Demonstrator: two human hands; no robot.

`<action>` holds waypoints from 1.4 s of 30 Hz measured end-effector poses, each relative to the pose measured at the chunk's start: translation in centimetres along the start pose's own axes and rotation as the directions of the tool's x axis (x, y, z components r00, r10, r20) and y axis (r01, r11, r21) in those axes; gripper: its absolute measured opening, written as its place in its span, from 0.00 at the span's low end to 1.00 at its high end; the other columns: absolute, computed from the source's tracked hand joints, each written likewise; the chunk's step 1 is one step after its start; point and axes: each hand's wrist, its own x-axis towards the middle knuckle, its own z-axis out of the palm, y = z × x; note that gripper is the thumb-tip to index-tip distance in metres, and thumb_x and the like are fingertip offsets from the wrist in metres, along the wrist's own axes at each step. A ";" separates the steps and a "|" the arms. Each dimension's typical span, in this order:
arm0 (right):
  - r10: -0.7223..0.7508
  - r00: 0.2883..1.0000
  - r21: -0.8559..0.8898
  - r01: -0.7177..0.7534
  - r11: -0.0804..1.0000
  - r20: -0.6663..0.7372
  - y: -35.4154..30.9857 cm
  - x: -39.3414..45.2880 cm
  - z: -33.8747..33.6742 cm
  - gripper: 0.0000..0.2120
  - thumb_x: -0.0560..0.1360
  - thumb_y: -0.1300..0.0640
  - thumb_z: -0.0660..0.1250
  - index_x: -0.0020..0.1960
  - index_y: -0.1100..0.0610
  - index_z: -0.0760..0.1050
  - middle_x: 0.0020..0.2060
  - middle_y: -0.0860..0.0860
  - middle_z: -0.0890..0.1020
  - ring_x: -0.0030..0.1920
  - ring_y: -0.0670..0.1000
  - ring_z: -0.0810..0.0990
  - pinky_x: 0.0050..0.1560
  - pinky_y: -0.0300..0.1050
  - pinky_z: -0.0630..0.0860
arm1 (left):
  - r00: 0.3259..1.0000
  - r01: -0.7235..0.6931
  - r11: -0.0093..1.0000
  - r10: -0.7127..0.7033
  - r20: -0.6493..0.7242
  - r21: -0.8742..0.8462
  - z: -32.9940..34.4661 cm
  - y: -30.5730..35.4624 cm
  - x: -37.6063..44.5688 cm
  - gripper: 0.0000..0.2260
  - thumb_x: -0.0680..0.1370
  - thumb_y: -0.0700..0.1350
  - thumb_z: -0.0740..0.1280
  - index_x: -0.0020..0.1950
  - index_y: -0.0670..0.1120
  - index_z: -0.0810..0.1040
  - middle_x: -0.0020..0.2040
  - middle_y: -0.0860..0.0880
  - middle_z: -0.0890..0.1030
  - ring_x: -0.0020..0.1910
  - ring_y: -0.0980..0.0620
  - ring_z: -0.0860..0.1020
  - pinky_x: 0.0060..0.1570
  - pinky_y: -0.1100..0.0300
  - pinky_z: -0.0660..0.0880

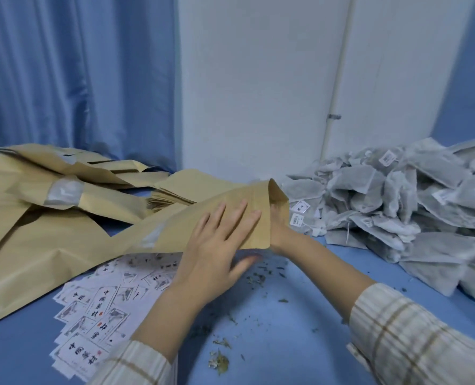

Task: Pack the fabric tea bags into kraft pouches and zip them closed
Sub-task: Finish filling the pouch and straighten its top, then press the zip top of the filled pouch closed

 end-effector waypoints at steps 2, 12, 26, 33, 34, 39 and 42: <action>-0.002 1.000 -0.113 0.003 0.994 0.011 -0.6 -0.5 -2.1 0.21 0.76 0.58 0.62 0.67 0.62 0.64 0.65 0.60 0.67 0.67 0.58 0.65 0.68 0.52 0.61 | 0.998 -0.044 0.999 0.043 -0.050 -0.016 -0.4 1.6 1.4 0.23 0.76 0.52 0.62 0.69 0.45 0.72 0.68 0.45 0.72 0.66 0.38 0.71 0.60 0.41 0.72; -0.488 0.819 -0.477 0.314 0.821 -0.302 -1.3 -6.0 -18.2 0.26 0.78 0.42 0.48 0.46 0.54 0.81 0.42 0.46 0.80 0.52 0.47 0.73 0.63 0.50 0.63 | 0.767 0.322 0.429 -0.641 -0.033 -0.844 -4.4 4.5 9.3 0.05 0.73 0.50 0.71 0.40 0.60 0.80 0.38 0.68 0.81 0.40 0.73 0.77 0.40 0.78 0.70; -0.021 0.870 0.485 0.294 0.823 -0.492 0.1 -6.6 -23.5 0.22 0.68 0.51 0.74 0.59 0.48 0.72 0.41 0.47 0.85 0.43 0.44 0.84 0.37 0.33 0.77 | 0.681 0.290 -0.025 -0.697 0.225 -0.957 -3.6 6.8 16.3 0.09 0.74 0.47 0.71 0.33 0.49 0.83 0.35 0.53 0.84 0.34 0.57 0.82 0.29 0.67 0.75; 0.166 0.813 0.603 0.260 0.754 -0.558 1.2 -6.7 -23.1 0.03 0.68 0.63 0.73 0.40 0.56 0.82 0.35 0.49 0.85 0.35 0.46 0.83 0.35 0.37 0.78 | 0.574 0.392 -0.094 -0.752 0.324 -0.915 -3.0 5.8 16.9 0.09 0.71 0.41 0.73 0.30 0.47 0.79 0.31 0.50 0.81 0.31 0.51 0.79 0.34 0.63 0.75; 0.177 0.810 0.605 0.252 0.755 -0.559 1.4 -6.8 -23.0 0.03 0.68 0.63 0.73 0.40 0.56 0.82 0.35 0.49 0.85 0.35 0.46 0.83 0.35 0.37 0.78 | 0.565 0.399 -0.093 -0.759 0.324 -0.912 -2.9 5.8 16.9 0.07 0.70 0.41 0.73 0.32 0.46 0.79 0.31 0.51 0.81 0.32 0.51 0.79 0.35 0.62 0.75; 0.086 0.869 0.552 0.230 0.801 -0.487 1.9 -7.2 -23.3 0.03 0.70 0.60 0.73 0.39 0.54 0.80 0.33 0.46 0.84 0.35 0.43 0.82 0.34 0.33 0.75 | 0.583 0.402 -0.085 -0.744 0.326 -0.912 -2.3 6.6 16.4 0.09 0.72 0.43 0.71 0.31 0.47 0.79 0.28 0.52 0.80 0.27 0.55 0.78 0.27 0.68 0.73; 0.107 0.890 0.523 0.160 0.837 -0.443 1.6 -7.0 -23.8 0.10 0.62 0.53 0.78 0.40 0.51 0.80 0.39 0.46 0.83 0.39 0.44 0.82 0.36 0.33 0.75 | 0.650 0.400 -0.010 -0.702 0.291 -0.917 -2.1 7.2 16.0 0.06 0.74 0.42 0.69 0.36 0.46 0.80 0.31 0.53 0.81 0.30 0.57 0.79 0.28 0.69 0.72</action>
